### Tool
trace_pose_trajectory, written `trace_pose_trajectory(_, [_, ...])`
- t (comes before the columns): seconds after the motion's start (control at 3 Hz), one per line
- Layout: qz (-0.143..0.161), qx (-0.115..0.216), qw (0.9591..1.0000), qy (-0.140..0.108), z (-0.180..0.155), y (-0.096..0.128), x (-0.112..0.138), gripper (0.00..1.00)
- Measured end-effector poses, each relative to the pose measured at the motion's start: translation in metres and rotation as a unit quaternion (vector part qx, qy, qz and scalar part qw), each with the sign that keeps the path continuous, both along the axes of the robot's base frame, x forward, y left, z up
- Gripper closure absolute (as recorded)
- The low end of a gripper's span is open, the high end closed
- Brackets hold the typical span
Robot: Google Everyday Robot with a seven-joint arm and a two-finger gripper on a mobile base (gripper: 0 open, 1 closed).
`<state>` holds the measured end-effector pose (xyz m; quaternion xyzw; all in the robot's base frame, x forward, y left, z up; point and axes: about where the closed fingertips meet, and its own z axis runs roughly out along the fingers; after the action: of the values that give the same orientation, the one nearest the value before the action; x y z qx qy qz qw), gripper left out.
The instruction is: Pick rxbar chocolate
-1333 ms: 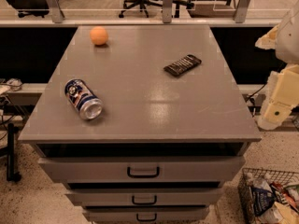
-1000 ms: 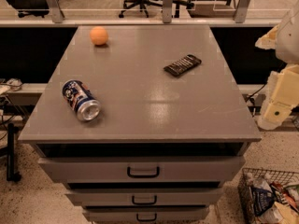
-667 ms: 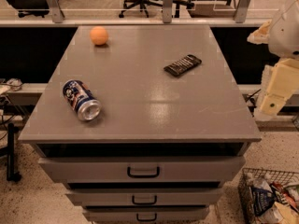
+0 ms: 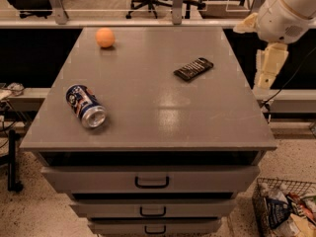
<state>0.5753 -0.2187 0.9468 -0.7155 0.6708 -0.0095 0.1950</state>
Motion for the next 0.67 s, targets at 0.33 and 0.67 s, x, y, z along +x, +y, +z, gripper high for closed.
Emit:
trace_pose_trajectory(0.33, [0.072, 0.004, 0.9974, 0.002, -0.032, 0.012, 0.056, 0.0])
trace_pose_trajectory(0.67, [0.131, 0.002, 0.991, -0.025, -0.043, 0.035, 0.11, 0.0])
